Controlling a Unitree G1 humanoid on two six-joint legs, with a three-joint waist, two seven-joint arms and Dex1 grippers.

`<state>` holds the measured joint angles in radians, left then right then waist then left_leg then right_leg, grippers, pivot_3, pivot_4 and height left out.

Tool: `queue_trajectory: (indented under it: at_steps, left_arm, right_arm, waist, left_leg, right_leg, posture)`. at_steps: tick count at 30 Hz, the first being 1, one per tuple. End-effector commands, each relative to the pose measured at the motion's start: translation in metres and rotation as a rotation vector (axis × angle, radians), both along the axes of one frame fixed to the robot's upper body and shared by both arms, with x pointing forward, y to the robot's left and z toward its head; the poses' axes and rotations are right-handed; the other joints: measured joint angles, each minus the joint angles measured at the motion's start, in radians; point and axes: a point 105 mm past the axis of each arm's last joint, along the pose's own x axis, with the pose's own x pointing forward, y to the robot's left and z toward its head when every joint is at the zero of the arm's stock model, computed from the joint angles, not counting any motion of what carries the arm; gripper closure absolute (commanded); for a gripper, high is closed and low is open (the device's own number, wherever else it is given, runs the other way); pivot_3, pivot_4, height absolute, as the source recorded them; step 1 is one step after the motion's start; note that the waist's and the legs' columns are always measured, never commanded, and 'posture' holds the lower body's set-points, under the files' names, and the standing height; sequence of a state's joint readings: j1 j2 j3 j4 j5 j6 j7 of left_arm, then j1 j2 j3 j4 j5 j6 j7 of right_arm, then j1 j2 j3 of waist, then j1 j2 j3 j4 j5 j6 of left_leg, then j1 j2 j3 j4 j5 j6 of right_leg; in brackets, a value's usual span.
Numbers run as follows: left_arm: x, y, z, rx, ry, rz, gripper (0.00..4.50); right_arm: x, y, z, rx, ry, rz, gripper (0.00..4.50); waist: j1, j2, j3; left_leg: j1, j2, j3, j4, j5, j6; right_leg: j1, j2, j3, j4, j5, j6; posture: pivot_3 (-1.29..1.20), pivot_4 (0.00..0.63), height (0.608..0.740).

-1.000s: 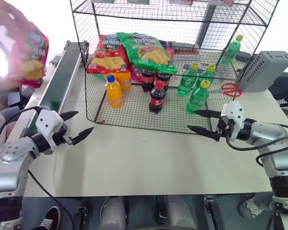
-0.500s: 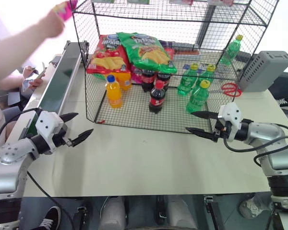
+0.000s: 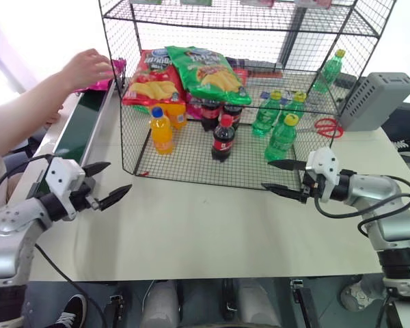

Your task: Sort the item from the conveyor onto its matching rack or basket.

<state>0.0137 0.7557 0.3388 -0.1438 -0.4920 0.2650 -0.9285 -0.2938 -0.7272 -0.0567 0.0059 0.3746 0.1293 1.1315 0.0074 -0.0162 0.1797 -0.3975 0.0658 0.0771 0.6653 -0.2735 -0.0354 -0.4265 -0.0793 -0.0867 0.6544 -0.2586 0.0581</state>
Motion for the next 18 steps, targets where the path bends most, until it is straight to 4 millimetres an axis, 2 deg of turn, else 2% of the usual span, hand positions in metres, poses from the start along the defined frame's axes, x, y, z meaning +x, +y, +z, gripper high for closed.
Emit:
queue_trajectory:
  at_steps: [1,4,7,10,11,14,15,18]
  left_arm:
    - [-0.014,0.004,0.013,-0.043,-0.018,-0.019,0.00]
    - [-0.024,0.010,0.014,-0.025,-0.049,-0.010,0.00]
    - [-0.029,0.030,0.015,0.063,-0.110,0.100,0.00]
    - [-0.032,0.051,0.022,0.162,-0.206,0.214,0.00]
    - [-0.034,0.055,0.024,0.182,-0.223,0.238,0.00]
    - [-0.046,0.068,0.025,0.280,-0.261,0.283,0.00]
    - [-0.050,0.071,0.024,0.325,-0.271,0.290,0.00]
    - [-0.066,0.090,0.012,0.660,-0.289,0.278,0.00]
  right_arm:
    - [-0.005,0.013,0.007,0.048,-0.004,0.043,1.41]
    - [-0.010,0.027,0.006,0.087,0.027,0.077,1.41]
    - [-0.018,0.051,0.005,0.157,0.063,0.137,1.41]
    - [-0.021,0.066,0.007,0.230,0.118,0.179,0.58]
    - [-0.021,0.068,0.007,0.245,0.125,0.183,0.10]
    - [-0.026,0.079,0.003,0.253,0.168,0.222,0.04]
    - [-0.027,0.082,0.001,0.248,0.174,0.232,0.04]
    - [-0.024,0.088,0.001,0.254,0.166,0.255,0.04]
  waist:
    - [-0.001,0.000,0.000]
    - [-0.002,0.000,0.000]
    - [-0.004,0.000,0.000]
    - [-0.002,0.000,0.000]
    - [-0.002,0.000,0.000]
    - [0.000,0.000,0.000]
    - [0.000,0.000,0.000]
    - [-0.002,0.000,0.000]
  left_leg:
    - [0.000,0.000,0.000,0.000,0.000,0.000]
    - [0.000,0.000,0.000,0.000,0.000,0.000]
    - [0.000,0.000,0.000,0.000,0.000,0.000]
    - [0.000,0.001,0.000,0.000,0.000,0.000]
    - [0.000,0.001,0.000,0.000,0.000,0.000]
    - [0.000,0.000,0.000,0.000,0.000,0.000]
    - [0.000,0.000,0.001,0.000,0.000,0.000]
    - [0.000,0.000,0.000,0.000,0.000,0.000]
  right_leg:
    - [0.000,0.000,0.000,0.000,0.000,0.000]
    - [0.000,0.000,0.000,0.000,0.000,0.000]
    - [0.000,0.000,0.000,0.000,0.000,0.000]
    - [0.000,0.000,0.000,0.000,0.000,0.000]
    - [0.000,0.000,0.000,0.000,0.000,0.000]
    - [0.000,0.000,0.000,-0.001,0.000,0.000]
    - [0.000,-0.001,0.000,-0.001,0.000,0.000]
    - [0.000,0.000,0.000,-0.001,0.000,-0.001]
  posture:
    - [0.00,0.150,0.740]
    - [0.00,0.150,0.740]
    - [0.00,0.150,0.740]
    - [0.00,0.150,0.740]
    - [0.00,0.150,0.740]
    - [0.00,0.150,0.740]
    - [0.00,0.150,0.740]
    - [0.00,0.150,0.740]
